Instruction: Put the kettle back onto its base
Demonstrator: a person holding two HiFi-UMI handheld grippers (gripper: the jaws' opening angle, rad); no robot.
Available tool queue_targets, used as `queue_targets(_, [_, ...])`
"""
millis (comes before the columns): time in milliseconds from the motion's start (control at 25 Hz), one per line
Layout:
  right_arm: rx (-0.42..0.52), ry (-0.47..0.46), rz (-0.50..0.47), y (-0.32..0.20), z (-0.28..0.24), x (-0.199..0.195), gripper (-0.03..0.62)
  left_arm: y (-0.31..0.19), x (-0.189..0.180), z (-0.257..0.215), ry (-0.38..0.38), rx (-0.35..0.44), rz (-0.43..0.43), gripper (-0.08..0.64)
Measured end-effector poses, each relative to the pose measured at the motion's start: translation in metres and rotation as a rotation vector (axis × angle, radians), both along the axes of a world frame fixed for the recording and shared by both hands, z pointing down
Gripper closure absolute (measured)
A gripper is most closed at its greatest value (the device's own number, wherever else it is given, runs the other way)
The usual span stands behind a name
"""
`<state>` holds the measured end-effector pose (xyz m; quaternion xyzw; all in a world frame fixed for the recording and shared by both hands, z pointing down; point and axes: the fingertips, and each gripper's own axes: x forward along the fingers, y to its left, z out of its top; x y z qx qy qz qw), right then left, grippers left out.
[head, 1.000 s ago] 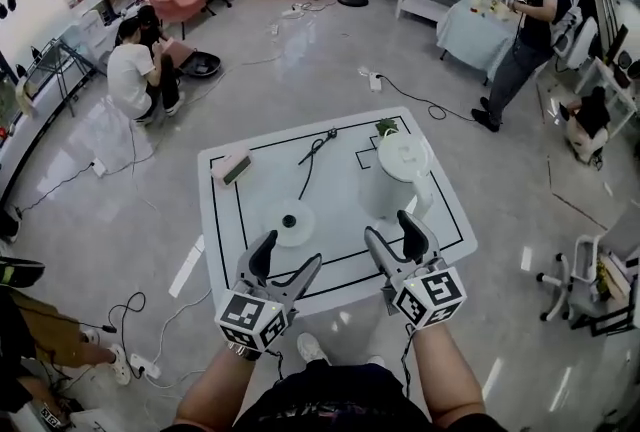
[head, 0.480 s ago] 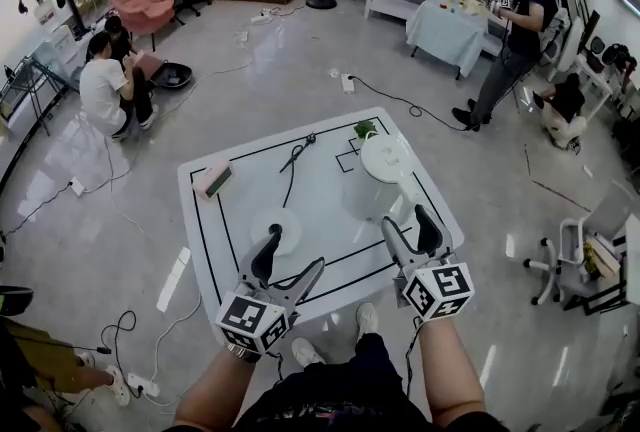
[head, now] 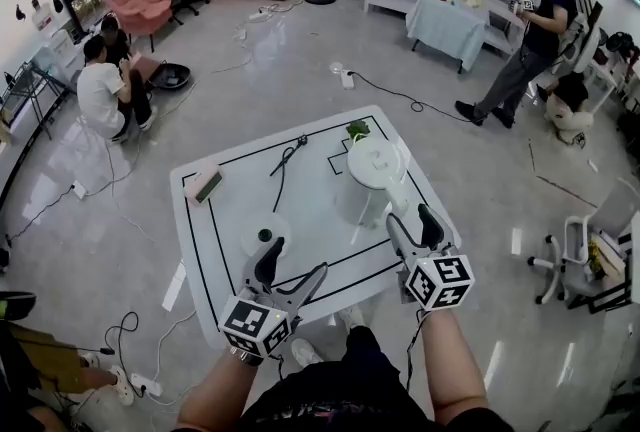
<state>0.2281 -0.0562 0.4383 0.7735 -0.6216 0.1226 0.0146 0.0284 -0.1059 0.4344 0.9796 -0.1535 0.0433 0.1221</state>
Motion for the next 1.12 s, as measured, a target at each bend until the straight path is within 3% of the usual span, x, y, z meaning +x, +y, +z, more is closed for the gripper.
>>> queue_targets(480, [-0.098,-0.06,-0.083,-0.031,0.05,0.03,0.311,-0.004,0.046,0.014,-0.036,-0.03,-0.022,0.192])
queue_targets(1120, [-0.227,-0.08,-0.149,-0.054,0.097,0.037,0.334,-0.01,0.054,0.021,-0.067,-0.044,-0.073,0.192])
